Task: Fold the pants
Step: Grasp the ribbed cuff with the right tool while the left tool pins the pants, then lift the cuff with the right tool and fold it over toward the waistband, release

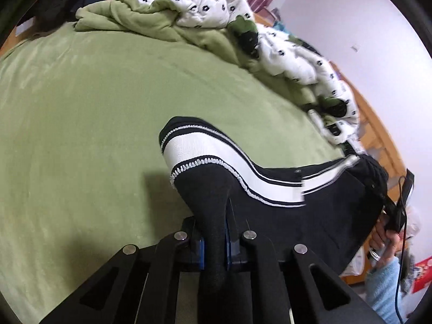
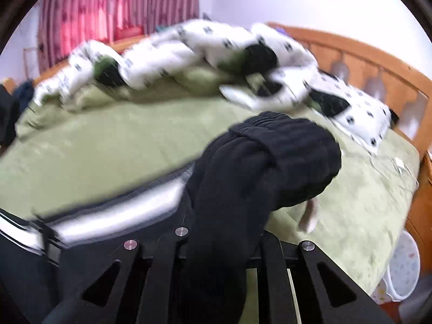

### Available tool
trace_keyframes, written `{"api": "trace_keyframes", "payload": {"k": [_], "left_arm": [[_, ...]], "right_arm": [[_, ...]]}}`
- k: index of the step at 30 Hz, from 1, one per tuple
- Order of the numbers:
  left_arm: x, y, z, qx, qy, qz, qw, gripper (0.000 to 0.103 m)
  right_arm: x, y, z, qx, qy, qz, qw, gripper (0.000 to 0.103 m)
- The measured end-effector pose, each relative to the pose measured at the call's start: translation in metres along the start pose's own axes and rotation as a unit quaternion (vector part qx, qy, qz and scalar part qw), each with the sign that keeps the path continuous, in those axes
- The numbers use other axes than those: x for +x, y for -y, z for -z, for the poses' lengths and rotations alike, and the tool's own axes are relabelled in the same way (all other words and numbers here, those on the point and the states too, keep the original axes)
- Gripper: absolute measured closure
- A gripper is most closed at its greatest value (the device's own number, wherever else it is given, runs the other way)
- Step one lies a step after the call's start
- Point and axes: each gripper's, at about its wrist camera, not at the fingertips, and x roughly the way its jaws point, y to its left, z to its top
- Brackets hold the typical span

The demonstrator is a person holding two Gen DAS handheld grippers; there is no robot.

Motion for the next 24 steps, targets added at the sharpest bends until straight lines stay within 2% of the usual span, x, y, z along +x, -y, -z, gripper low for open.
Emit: {"api": "trace_keyframes", "payload": {"k": [1, 3, 7, 10, 13, 15, 16, 18, 20, 21, 22, 23, 24], "left_arm": [[-0.005, 0.0, -0.004, 0.006, 0.001, -0.004, 1.0, 0.093], [-0.02, -0.006, -0.008, 0.022, 0.011, -0.012, 0.9996, 0.093], [-0.061, -0.051, -0.015, 0.016, 0.039, -0.058, 0.9975, 0.093], [-0.093, -0.102, -0.022, -0.017, 0.059, -0.099, 0.9931, 0.093], [-0.098, -0.144, -0.015, -0.026, 0.041, -0.161, 0.9857, 0.092], [-0.082, -0.16, -0.006, -0.032, 0.017, -0.183, 0.9825, 0.087], [-0.073, -0.167, 0.002, -0.032, 0.009, -0.203, 0.9786, 0.077], [-0.056, -0.175, 0.016, -0.022, 0.003, -0.267, 0.9635, 0.066], [-0.045, -0.175, 0.03, -0.017, 0.0, -0.303, 0.9528, 0.065], [-0.045, -0.174, 0.036, -0.014, 0.004, -0.304, 0.9525, 0.062], [-0.047, -0.171, 0.043, -0.011, 0.014, -0.304, 0.9526, 0.053], [-0.05, -0.168, 0.048, -0.011, 0.02, -0.306, 0.9517, 0.05], [-0.053, -0.164, 0.051, -0.011, 0.027, -0.309, 0.9506, 0.047]], "right_arm": [[-0.011, -0.01, -0.01, 0.003, 0.01, -0.007, 1.0, 0.09], [-0.038, -0.028, -0.032, 0.017, 0.031, -0.049, 0.998, 0.09], [-0.072, -0.062, -0.054, 0.023, 0.066, -0.122, 0.99, 0.09], [-0.074, -0.096, -0.052, 0.01, 0.064, -0.162, 0.985, 0.091], [-0.058, -0.131, -0.028, -0.024, 0.053, -0.185, 0.981, 0.091], [-0.034, -0.149, -0.004, -0.043, 0.018, -0.191, 0.98, 0.09], [-0.016, -0.156, 0.013, -0.049, -0.005, -0.179, 0.983, 0.089], [0.011, -0.155, 0.034, -0.05, -0.041, -0.154, 0.986, 0.087], [0.04, -0.135, 0.057, -0.02, -0.093, -0.145, 0.985, 0.082], [0.051, -0.118, 0.066, 0.011, -0.124, -0.163, 0.979, 0.082], [0.056, -0.107, 0.071, 0.033, -0.146, -0.185, 0.971, 0.08], [0.059, -0.091, 0.078, 0.06, -0.17, -0.213, 0.96, 0.069], [0.057, -0.081, 0.083, 0.074, -0.181, -0.218, 0.956, 0.062]]}}
